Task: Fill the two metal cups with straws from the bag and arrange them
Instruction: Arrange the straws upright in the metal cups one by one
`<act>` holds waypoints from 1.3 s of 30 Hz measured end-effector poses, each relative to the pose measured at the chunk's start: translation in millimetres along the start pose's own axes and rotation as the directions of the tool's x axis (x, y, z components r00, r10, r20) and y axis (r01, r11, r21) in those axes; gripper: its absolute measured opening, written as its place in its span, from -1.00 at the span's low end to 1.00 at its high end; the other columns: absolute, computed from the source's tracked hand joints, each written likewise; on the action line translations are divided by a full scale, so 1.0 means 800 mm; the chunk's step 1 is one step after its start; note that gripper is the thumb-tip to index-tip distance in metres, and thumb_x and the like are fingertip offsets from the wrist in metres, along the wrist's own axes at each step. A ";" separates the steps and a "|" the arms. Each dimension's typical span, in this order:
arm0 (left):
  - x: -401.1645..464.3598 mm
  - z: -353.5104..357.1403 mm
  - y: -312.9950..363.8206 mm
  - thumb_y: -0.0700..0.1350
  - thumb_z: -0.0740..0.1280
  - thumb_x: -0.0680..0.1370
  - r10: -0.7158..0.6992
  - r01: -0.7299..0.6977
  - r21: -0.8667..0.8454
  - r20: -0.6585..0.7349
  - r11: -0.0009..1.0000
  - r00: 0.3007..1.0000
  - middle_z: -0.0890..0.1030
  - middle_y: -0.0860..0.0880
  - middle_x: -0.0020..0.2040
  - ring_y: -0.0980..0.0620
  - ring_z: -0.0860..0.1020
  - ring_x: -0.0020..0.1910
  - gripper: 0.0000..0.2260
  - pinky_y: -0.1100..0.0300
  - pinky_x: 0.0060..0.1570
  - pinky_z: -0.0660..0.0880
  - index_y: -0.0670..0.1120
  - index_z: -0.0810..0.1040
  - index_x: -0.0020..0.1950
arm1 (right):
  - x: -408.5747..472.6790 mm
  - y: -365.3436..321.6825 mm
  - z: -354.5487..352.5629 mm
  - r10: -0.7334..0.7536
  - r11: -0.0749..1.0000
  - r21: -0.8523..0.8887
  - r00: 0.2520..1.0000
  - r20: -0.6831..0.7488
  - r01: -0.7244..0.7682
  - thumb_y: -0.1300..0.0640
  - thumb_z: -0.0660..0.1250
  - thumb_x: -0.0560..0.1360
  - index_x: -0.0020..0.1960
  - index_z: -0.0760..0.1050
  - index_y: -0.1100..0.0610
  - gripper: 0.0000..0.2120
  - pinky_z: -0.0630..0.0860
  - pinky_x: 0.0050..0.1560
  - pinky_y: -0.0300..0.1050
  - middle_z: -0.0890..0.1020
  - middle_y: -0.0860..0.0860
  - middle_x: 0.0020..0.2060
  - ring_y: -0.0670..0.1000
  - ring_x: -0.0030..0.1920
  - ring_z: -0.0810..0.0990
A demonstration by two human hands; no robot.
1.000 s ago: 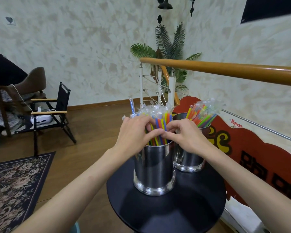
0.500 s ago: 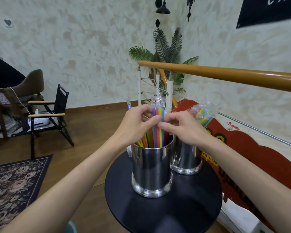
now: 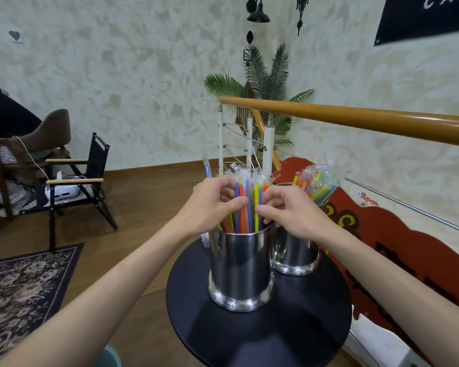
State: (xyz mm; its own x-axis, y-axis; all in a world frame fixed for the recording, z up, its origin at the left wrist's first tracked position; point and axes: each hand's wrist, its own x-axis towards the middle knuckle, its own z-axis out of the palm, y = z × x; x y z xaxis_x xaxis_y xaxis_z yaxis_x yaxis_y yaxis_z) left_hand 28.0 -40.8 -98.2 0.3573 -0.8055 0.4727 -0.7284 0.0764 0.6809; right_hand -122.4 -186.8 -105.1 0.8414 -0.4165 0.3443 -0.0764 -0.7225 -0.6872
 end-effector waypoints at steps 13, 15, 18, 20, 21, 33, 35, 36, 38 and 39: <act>-0.006 -0.005 0.006 -0.10 0.50 0.52 -0.030 0.030 -0.030 0.008 0.999 1.000 0.69 0.00 -0.29 0.21 0.58 -0.33 -0.83 0.34 -0.21 0.41 -0.08 0.58 0.03 | -0.002 -0.005 0.003 0.005 0.999 -0.039 1.000 -0.017 -0.006 0.06 0.48 0.52 -0.01 0.58 0.07 -0.87 0.63 0.02 -0.01 0.71 -0.03 -0.23 -0.06 -0.15 0.69; -0.006 -0.005 0.006 -0.12 0.51 0.51 -0.036 0.036 -0.039 0.001 0.999 0.999 0.68 -0.03 -0.30 0.20 0.55 -0.36 -0.76 0.32 -0.24 0.40 -0.07 0.53 0.11 | -0.002 -0.005 0.003 -0.011 1.000 -0.017 0.999 0.036 0.011 0.06 0.47 0.53 0.07 0.61 0.09 -0.84 0.61 0.03 -0.05 0.71 -0.04 -0.23 -0.11 -0.16 0.68; -0.007 -0.006 0.006 -0.13 0.52 0.50 -0.033 0.033 -0.058 -0.003 0.998 0.999 0.69 -0.09 -0.27 0.13 0.57 -0.33 -0.73 0.21 -0.19 0.45 -0.05 0.51 0.12 | -0.004 -0.007 0.003 -0.042 0.999 0.015 0.995 0.086 0.041 0.05 0.50 0.52 0.01 0.65 0.11 -0.85 0.57 -0.06 -0.18 0.68 -0.04 -0.28 -0.16 -0.23 0.62; -0.008 -0.005 0.006 -0.13 0.52 0.50 -0.031 0.030 -0.058 -0.009 0.998 0.999 0.69 -0.11 -0.26 0.09 0.57 -0.32 -0.72 0.17 -0.19 0.46 -0.04 0.50 0.12 | -0.004 -0.004 0.005 -0.046 0.999 -0.004 0.997 0.061 0.046 0.04 0.49 0.52 -0.08 0.66 0.13 -0.85 0.55 -0.11 -0.17 0.67 0.00 -0.28 -0.15 -0.26 0.60; -0.008 -0.006 0.005 -0.12 0.52 0.50 -0.027 0.027 -0.056 -0.007 0.998 1.000 0.69 -0.11 -0.25 0.07 0.59 -0.31 -0.72 0.16 -0.19 0.48 -0.04 0.50 0.12 | -0.004 -0.002 0.006 -0.043 0.999 -0.028 0.998 0.040 0.044 0.03 0.48 0.53 -0.10 0.65 0.14 -0.83 0.56 -0.11 -0.13 0.68 0.01 -0.27 -0.14 -0.26 0.60; -0.010 -0.007 0.005 -0.10 0.49 0.53 -0.042 0.043 -0.047 0.028 0.998 0.999 0.73 -0.02 -0.17 0.02 0.70 -0.13 -0.72 -0.08 0.07 0.58 -0.03 0.48 0.17 | -0.002 -0.005 0.007 -0.016 0.990 -0.139 0.999 -0.036 0.011 0.02 0.43 0.56 -0.08 0.62 0.13 -0.83 0.61 -0.11 -0.07 0.67 -0.05 -0.26 -0.11 -0.22 0.63; -0.011 -0.005 0.005 -0.14 0.49 0.53 -0.023 0.023 -0.035 0.017 0.999 1.000 0.71 0.01 -0.18 0.11 0.66 -0.17 -0.67 0.10 -0.01 0.54 -0.02 0.45 0.21 | -0.002 -0.006 0.008 -0.024 0.989 -0.146 0.999 -0.036 0.019 0.01 0.46 0.54 -0.15 0.61 0.13 -0.80 0.55 -0.17 -0.18 0.65 -0.05 -0.31 -0.17 -0.30 0.58; -0.012 -0.006 0.006 -0.16 0.49 0.52 -0.004 0.004 -0.006 0.003 1.000 1.000 0.68 0.03 -0.15 0.14 0.63 -0.16 -0.62 0.16 -0.04 0.51 -0.01 0.43 0.27 | -0.003 -0.008 0.008 -0.031 0.988 -0.153 0.999 -0.031 0.026 -0.01 0.48 0.52 -0.21 0.60 0.11 -0.77 0.49 -0.21 -0.25 0.63 -0.06 -0.35 -0.19 -0.34 0.54; -0.015 -0.007 0.007 -0.15 0.49 0.50 0.072 -0.065 0.148 -0.037 0.987 0.997 0.61 0.10 0.06 0.17 0.57 -0.02 -0.45 0.15 0.03 0.49 0.04 0.36 0.42 | -0.003 -0.011 0.010 -0.037 0.983 -0.180 0.999 -0.010 0.034 -0.04 0.51 0.49 -0.29 0.58 0.08 -0.72 0.40 -0.28 -0.30 0.59 -0.07 -0.40 -0.19 -0.38 0.50; -0.016 -0.007 0.007 -0.12 0.48 0.48 0.127 -0.110 0.247 -0.053 0.963 0.990 0.56 0.10 0.18 0.18 0.54 0.07 -0.37 0.13 0.10 0.46 0.06 0.31 0.49 | -0.003 -0.012 0.012 -0.035 0.979 -0.199 0.999 -0.003 0.034 -0.07 0.52 0.47 -0.30 0.59 0.08 -0.71 0.38 -0.29 -0.28 0.59 -0.06 -0.42 -0.18 -0.38 0.49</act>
State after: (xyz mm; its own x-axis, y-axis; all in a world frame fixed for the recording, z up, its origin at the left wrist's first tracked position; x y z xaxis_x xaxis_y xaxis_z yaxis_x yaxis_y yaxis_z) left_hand 22.6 -26.7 -97.2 0.2927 -0.7568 0.5844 -0.8850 0.0171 0.4653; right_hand -118.5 -173.9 -105.2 0.8420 -0.3923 0.3703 -0.1525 -0.8315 -0.5342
